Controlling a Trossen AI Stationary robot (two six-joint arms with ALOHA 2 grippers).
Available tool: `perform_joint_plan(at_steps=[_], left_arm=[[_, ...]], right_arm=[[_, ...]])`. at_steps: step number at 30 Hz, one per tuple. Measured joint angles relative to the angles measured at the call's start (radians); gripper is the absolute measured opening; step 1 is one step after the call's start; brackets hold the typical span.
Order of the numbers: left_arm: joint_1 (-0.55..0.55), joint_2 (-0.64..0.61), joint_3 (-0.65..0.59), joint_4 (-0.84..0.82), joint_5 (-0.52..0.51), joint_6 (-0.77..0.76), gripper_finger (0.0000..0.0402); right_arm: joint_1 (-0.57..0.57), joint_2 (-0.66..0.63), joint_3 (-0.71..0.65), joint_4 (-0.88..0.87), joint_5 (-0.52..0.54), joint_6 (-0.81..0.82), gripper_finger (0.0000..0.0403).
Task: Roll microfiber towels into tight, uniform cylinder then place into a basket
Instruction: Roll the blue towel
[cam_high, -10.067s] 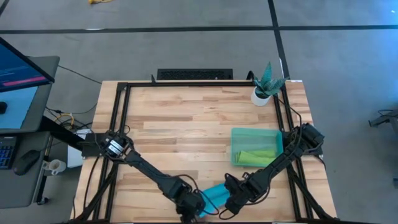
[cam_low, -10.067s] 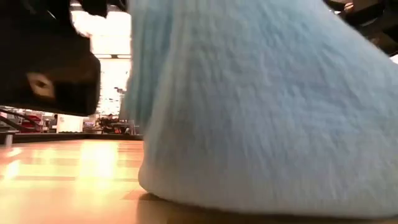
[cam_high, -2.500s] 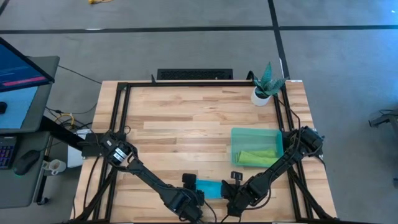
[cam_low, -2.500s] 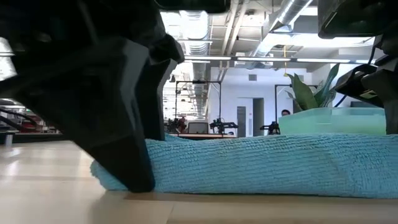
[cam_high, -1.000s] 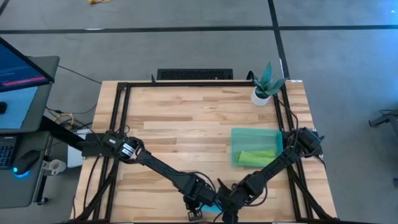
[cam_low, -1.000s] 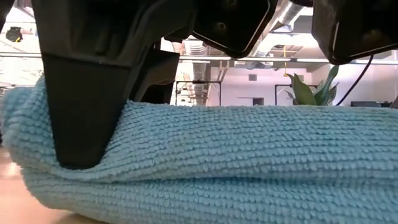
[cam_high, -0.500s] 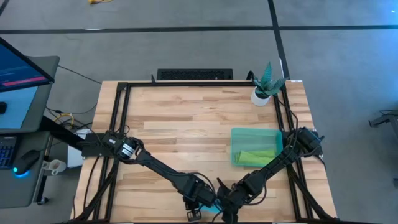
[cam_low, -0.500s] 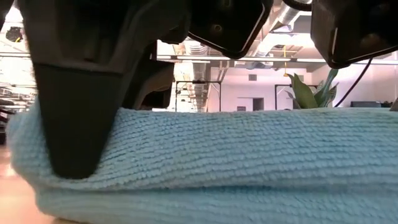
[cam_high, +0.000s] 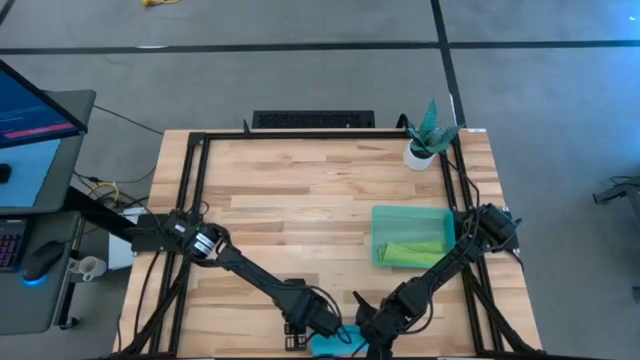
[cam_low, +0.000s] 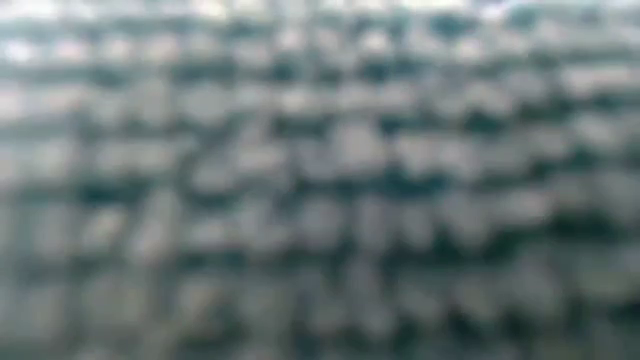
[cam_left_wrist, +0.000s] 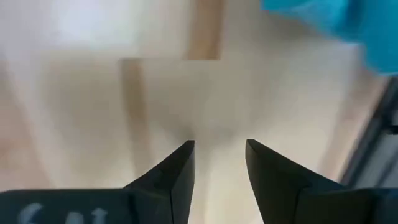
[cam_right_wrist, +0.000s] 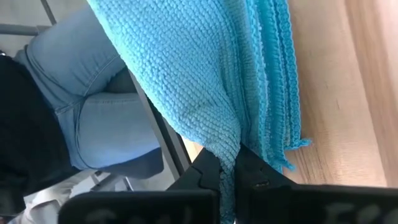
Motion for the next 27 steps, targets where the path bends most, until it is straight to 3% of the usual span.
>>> perform_joint_plan(at_steps=[8, 16, 19, 22, 27], left_arm=[[-0.116, 0.000, 0.049, -0.017, -0.232, 0.046, 0.0128], [-0.254, 0.000, 0.102, 0.032, -0.465, 0.038, 0.0127], [-0.288, -0.001, 0.127, 0.071, -0.500, 0.052, 0.0127], [-0.309, -0.002, 0.123, 0.178, -0.523, 0.164, 0.0127], [-0.281, -0.002, 0.091, 0.219, -0.476, 0.247, 0.0127]], right_arm=[[-0.001, 0.000, -0.001, 0.008, 0.020, -0.002, 0.0029], [-0.013, 0.004, -0.003, 0.126, 0.066, 0.001, 0.0024], [-0.024, 0.004, -0.003, 0.133, 0.069, 0.011, 0.0030], [-0.038, 0.005, -0.003, 0.140, 0.075, 0.013, 0.0030], [-0.054, 0.005, -0.003, 0.149, 0.077, 0.016, 0.0024]])
